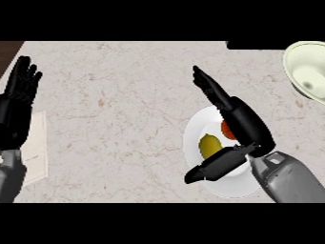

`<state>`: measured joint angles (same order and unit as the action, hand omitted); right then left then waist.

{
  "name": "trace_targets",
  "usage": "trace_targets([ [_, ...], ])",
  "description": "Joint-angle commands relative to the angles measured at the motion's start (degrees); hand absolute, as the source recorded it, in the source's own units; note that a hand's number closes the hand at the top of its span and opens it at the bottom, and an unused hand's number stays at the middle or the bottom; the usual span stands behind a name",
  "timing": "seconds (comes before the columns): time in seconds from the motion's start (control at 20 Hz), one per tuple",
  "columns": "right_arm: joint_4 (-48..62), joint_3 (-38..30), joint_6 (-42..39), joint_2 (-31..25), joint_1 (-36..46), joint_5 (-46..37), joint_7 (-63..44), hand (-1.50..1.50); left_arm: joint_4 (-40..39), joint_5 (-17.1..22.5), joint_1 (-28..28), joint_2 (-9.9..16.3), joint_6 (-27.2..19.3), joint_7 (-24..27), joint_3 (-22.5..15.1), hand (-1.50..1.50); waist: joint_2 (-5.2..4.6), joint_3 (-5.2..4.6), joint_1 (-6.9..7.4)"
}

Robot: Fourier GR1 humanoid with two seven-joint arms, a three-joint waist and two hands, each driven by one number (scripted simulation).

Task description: Pick the lemon from the plate and place it in the bowl

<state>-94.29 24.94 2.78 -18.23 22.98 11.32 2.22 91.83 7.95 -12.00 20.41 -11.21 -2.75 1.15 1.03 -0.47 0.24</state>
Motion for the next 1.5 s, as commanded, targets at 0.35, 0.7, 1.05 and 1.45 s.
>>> trace_targets([
  [0.35, -15.68, 20.50, 19.23, 0.42, -13.67, -37.91, -4.39, -1.50, -5.70, 4.93, 1.92, 1.23, 4.96, 6.86, 6.72, 0.00, -0.54, 0.30, -1.40],
  [0.7, -32.31, 13.34, 3.33, -11.51, -10.48, -41.73, -30.95, -1.50, -5.95, 5.84, -1.54, 3.62, 5.07, 2.57, 8.62, 0.00, -0.56, 0.21, -2.14],
  [1.05, -39.92, 11.83, -18.17, -22.12, -7.15, -31.96, -46.61, -1.50, -6.02, 5.80, -0.89, 2.92, 6.00, 3.62, 8.09, 0.00, -0.83, 0.19, -0.93],
  [1.45, -36.76, 7.36, -31.17, -20.39, -3.20, -21.69, -53.59, -1.50, -8.15, 4.74, -0.77, 1.61, 7.53, 5.99, 8.16, 0.00, -1.06, 0.43, -0.19],
])
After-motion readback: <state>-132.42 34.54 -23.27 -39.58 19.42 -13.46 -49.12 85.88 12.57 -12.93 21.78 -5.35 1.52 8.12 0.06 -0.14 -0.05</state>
